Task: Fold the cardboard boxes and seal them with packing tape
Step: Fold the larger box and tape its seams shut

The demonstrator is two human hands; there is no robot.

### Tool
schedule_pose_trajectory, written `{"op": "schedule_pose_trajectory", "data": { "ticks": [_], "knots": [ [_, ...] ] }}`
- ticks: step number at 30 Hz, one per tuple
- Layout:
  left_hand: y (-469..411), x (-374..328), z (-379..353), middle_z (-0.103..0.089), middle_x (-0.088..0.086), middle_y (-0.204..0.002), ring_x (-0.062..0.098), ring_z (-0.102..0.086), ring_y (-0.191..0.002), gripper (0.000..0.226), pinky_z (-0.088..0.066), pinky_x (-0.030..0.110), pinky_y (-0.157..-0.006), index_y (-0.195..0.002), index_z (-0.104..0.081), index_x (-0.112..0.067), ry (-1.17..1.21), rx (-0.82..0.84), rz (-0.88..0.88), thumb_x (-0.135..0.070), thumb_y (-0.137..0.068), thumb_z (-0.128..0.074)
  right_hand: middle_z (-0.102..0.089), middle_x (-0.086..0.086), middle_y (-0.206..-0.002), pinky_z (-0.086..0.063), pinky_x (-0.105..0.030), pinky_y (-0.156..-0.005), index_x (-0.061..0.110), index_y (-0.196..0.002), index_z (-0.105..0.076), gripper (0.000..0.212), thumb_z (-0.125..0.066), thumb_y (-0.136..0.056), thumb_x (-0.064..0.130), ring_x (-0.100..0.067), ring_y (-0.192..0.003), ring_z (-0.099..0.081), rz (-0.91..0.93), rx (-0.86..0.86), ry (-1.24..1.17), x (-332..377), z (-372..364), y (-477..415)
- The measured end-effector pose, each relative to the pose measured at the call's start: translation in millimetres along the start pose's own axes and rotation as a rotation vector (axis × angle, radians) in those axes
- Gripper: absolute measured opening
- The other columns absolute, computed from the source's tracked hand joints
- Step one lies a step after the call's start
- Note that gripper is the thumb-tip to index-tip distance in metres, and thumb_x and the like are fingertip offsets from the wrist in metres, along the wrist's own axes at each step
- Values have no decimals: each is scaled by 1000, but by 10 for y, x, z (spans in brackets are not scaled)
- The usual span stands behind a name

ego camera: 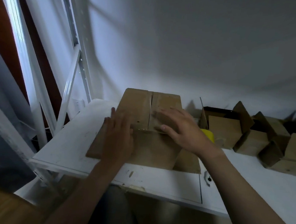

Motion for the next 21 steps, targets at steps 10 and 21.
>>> {"op": "schedule_pose_trajectory", "data": {
  "ticks": [10, 21],
  "knots": [
    [189, -1350, -707, -4, 1, -168, 39, 13, -152, 53, -2, 88, -102, -150, -26, -49, -161, 422, 47, -55, -99, -41, -51, 18, -135, -44, -19, -91, 54, -133, -40, 71, -82, -76, 53, -5, -119, -51, -377, 8, -326, -1151, 267, 905],
    [4, -521, -730, -45, 9, -143, 42, -30, -141, 67, -43, 63, -100, -125, -55, -33, 32, 172, -227, -83, -81, -48, -58, 22, -124, -52, -36, -93, 43, -127, -58, 47, -80, -86, 33, -3, -116, -54, -29, -39, -347, -709, 109, 715]
  ]
}}
Point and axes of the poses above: each hand's wrist, its own y-axis away from the middle knuckle, its own z-axis out of the back of the hand, x = y × z, the point moved 5 cm from there along -y, towards the middle knuckle
